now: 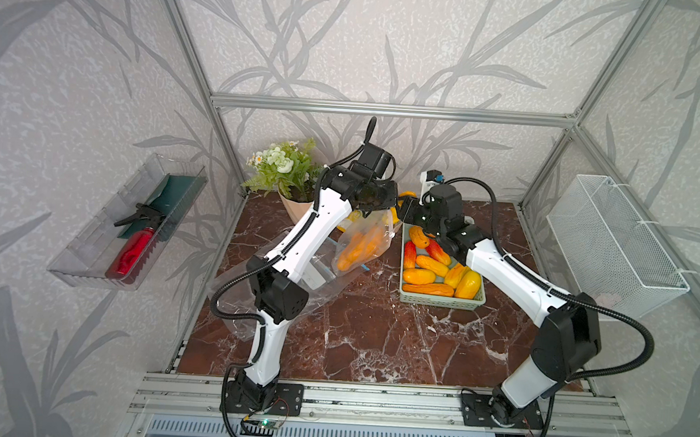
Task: Place the mango in a zip-top bag and seal the zipper
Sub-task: Place the mango in the zipper food storage bag, then pick up the mango from the basket.
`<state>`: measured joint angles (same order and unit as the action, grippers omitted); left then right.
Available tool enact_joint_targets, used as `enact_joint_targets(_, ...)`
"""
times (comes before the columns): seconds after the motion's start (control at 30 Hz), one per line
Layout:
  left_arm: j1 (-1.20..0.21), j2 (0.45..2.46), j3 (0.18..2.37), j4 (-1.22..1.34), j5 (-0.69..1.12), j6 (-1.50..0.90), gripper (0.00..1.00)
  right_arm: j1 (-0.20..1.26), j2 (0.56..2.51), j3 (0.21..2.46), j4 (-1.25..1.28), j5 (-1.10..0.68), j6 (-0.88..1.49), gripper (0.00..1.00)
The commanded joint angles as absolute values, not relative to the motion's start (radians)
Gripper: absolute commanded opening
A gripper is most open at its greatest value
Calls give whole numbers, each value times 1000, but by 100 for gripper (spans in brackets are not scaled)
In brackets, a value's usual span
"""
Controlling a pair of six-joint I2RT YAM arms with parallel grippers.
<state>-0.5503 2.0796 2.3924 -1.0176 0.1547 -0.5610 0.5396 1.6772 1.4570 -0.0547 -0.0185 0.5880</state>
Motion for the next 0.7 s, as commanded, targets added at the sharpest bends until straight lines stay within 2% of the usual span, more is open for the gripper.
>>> enact_joint_targets(0.0, -554, 2070, 2399, -993, 168, -569, 0, 544, 1682, 1523, -149, -32, 604, 67)
enact_joint_targets(0.07, -555, 2074, 2405, -991, 171, -569, 0, 543, 1645, 1514, -187, 43, 615, 81)
enact_joint_targets(0.13, -554, 2079, 2413, -991, 174, -570, 0, 523, 1613, 1531, -260, 111, 627, 87)
enact_joint_targets(0.23, -554, 2083, 2416, -991, 178, -572, 0, 452, 1589, 1531, -389, 155, 743, 87)
enact_joint_targets(0.37, -554, 2085, 2418, -991, 177, -570, 0, 352, 1586, 1418, -421, 95, 897, 83)
enact_joint_targets(0.67, -556, 2086, 2414, -992, 183, -566, 0, 341, 1826, 1439, -394, 6, 900, 83)
